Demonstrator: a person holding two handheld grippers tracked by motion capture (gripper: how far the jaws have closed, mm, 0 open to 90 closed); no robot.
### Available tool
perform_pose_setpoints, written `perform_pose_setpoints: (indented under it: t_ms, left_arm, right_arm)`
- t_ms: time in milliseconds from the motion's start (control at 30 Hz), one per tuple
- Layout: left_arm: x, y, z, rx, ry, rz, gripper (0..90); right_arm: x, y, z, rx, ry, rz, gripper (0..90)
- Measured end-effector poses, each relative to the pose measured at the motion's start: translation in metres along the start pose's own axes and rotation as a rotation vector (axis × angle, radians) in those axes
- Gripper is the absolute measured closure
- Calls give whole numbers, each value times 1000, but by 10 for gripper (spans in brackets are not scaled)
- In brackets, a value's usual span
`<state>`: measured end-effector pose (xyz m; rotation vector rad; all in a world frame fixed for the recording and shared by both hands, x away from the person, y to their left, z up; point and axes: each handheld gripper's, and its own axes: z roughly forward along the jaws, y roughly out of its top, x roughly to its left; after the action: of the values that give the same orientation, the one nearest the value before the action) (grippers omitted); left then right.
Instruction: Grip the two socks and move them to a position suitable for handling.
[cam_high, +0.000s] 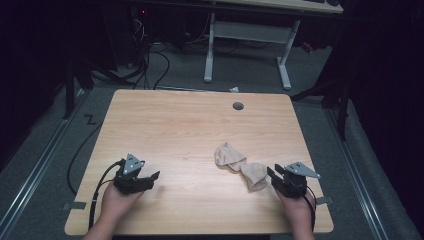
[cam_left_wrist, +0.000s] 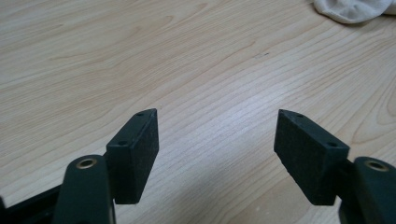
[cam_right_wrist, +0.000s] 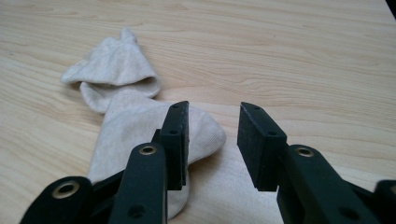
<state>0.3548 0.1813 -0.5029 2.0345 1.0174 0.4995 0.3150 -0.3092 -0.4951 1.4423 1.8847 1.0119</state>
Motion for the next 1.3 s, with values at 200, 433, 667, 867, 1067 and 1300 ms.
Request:
perform_pose_setpoints:
  t_ms: [200,433,667,867,1067,1300]
  left_arm:
    - [2,-6,-8,11,15,3,329]
    - [7,-13,-13,22,31,-11,329]
    - [10,-11,-13,14,3,-41,353]
    - [4,-9,-8,19,-17,-10,358]
    - [7,-9,-6,23,-18,-20,361]
    - [7,-9,-10,16,-10,-26,365]
  right_arm:
    - [-4,1,23,68,25,48,578]
    - [0,4,35,89,13,42,565]
    - [0,-3,35,124,30,60,576]
    - [-2,-6,36,142,36,63,599]
    - [0,-10,39,171,28,51,742]
    - [8,-2,27,123,9,-11,850]
